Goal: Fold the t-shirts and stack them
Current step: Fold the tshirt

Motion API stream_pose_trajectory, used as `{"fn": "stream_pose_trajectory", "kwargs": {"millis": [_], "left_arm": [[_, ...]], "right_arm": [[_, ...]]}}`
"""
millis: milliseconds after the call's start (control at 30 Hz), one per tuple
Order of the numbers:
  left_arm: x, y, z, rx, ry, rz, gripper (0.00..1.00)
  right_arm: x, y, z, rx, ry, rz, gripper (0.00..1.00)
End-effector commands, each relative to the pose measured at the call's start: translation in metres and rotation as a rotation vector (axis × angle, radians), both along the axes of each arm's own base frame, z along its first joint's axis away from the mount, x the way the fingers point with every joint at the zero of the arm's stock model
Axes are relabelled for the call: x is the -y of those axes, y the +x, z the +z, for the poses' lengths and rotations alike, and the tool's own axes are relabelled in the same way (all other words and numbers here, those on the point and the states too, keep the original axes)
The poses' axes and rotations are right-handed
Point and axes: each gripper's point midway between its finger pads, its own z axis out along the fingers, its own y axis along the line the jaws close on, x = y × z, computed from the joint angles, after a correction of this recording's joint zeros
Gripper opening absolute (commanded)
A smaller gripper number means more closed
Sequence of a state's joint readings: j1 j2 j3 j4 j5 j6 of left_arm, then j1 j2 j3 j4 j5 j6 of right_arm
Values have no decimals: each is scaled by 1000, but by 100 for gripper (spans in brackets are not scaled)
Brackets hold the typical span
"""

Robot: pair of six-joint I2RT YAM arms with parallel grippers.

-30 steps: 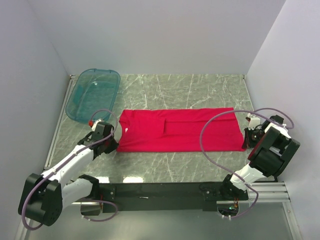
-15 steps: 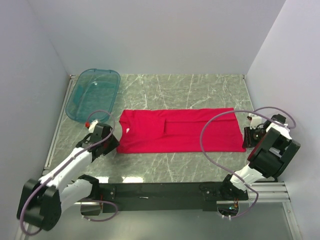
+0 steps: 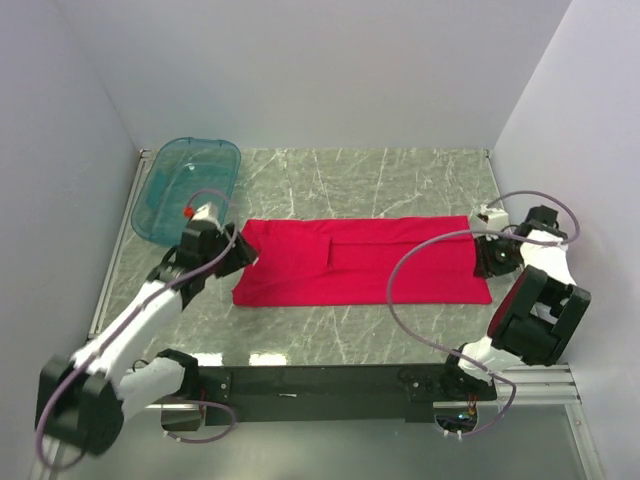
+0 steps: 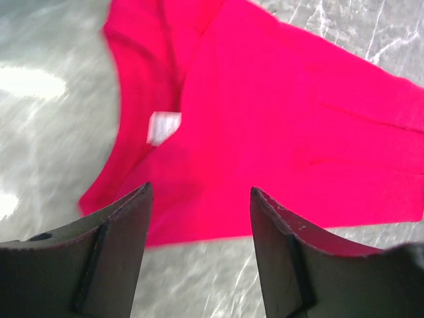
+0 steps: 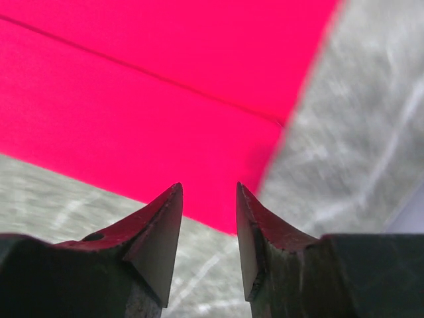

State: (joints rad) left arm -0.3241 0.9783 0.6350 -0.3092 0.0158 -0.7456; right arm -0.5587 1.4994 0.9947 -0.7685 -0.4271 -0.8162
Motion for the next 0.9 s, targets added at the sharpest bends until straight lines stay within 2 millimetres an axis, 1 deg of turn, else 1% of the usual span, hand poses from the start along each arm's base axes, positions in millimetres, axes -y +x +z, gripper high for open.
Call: {"fn": "stream_pose_trajectory", "kwargs": {"millis": [0,33,67,100,133,167,200,233,267,300,333,367,400,433,500,567,667,700,733,800,867], "left_arm": [[23,45,29,108,-11,-84,63],[25,56,7,45,10,-76,61],[27,70,12,53,16,-62,60],[28,81,-9,6,39,-47,58],[27,89,-14,-6,49,-30,56],[29,100,-12,0,50,-21,56],[31,105,-27,-36,61,-21,55],[32,108,-31,-47,67,-22,55],[29,118,-30,-42,85,3,53],[28,121,-43,-76,111,11,53],[28,127,-42,-83,125,14,51],[26,129,-47,-100,144,20,51],[24,131,-56,-124,163,28,51],[21,135,-56,-127,184,41,49],[18,137,-63,-138,210,44,49],[15,140,-64,-135,231,50,48],[11,144,-68,-144,248,76,43],[9,141,-78,-185,263,88,42],[9,146,-77,-189,263,100,41],[11,144,-86,-218,271,96,41],[11,146,-86,-215,274,97,40]], "right_arm": [[-33,15,39,141,51,81,46],[-45,19,46,163,72,120,47],[-56,20,55,198,93,148,47],[-71,21,61,220,145,180,47],[-86,22,66,236,170,222,47],[-97,21,72,260,183,252,47],[-105,21,75,269,203,262,47],[-121,21,77,280,230,306,47],[-127,20,81,293,238,319,47],[-131,22,82,303,248,320,47],[-136,22,83,310,265,329,47],[-141,23,85,317,277,338,48],[-143,25,86,319,289,334,47],[-144,25,85,317,295,336,47],[-146,25,82,304,312,340,47],[-146,24,79,296,313,340,47],[-146,22,76,294,313,340,47],[-147,22,76,293,317,339,47],[-147,22,76,293,317,341,47],[-147,21,76,291,319,342,47],[-147,21,76,292,319,342,47]]}}
